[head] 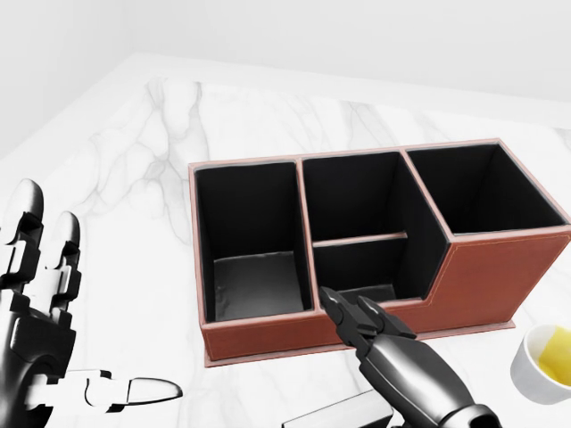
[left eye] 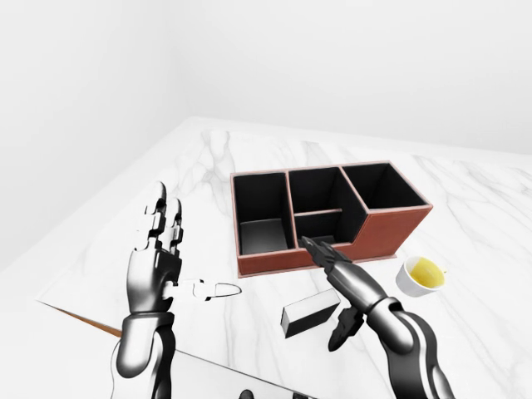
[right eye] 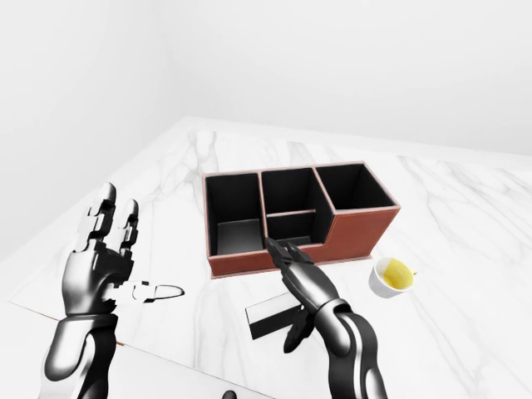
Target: Pick up the book and place it in the front compartment of the caddy.
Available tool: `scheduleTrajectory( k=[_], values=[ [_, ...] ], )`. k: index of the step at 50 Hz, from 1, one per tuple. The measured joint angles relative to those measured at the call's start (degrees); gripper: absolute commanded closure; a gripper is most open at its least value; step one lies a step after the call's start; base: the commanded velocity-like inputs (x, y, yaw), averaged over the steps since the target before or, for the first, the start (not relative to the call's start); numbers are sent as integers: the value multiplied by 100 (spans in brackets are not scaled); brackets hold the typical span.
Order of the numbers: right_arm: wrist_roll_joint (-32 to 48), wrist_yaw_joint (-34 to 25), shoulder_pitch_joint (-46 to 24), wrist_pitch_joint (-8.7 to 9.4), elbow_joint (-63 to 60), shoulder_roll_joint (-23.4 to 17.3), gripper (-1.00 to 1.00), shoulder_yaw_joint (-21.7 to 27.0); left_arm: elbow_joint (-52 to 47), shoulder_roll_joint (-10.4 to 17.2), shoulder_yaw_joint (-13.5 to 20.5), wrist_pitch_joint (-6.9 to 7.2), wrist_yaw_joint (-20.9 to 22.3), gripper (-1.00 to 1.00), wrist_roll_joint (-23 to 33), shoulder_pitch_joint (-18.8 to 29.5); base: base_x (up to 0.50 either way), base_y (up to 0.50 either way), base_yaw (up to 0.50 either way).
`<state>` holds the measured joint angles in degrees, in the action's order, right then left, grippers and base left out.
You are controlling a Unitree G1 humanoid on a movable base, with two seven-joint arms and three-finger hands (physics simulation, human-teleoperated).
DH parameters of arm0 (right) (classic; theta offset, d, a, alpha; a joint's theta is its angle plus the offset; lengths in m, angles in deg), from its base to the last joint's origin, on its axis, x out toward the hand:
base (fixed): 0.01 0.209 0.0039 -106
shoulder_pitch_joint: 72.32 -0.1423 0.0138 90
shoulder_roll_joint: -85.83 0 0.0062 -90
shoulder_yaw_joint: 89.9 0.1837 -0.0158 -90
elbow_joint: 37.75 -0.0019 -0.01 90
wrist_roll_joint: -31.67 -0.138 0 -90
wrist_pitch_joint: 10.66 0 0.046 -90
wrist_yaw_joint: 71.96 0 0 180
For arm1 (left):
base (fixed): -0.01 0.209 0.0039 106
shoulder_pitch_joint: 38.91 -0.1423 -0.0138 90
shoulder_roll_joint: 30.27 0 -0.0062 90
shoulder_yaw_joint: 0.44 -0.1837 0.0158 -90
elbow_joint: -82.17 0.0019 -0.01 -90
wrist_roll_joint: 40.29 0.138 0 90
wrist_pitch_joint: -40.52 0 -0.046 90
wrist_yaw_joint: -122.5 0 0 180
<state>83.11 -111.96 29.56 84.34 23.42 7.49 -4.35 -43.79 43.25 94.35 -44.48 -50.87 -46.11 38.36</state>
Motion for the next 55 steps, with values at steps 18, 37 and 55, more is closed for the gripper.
scheduleTrajectory(
  k=[18, 37, 55],
  values=[
    [210, 0, 10, 0, 250, 11, -100, -119, 6, 4, 10, 0, 4, -100, -12, 4, 0, 0, 0],
    [296, 0, -36, 0, 619, 8, -100, -277, 0, 0, 35, 0, 15, -100, -30, 9, 0, 0, 0],
    [545, 0, -182, 0, 799, -17, -100, -286, 23, 0, 6, 0, 10, -100, -13, 7, 0, 0, 0]
  ],
)
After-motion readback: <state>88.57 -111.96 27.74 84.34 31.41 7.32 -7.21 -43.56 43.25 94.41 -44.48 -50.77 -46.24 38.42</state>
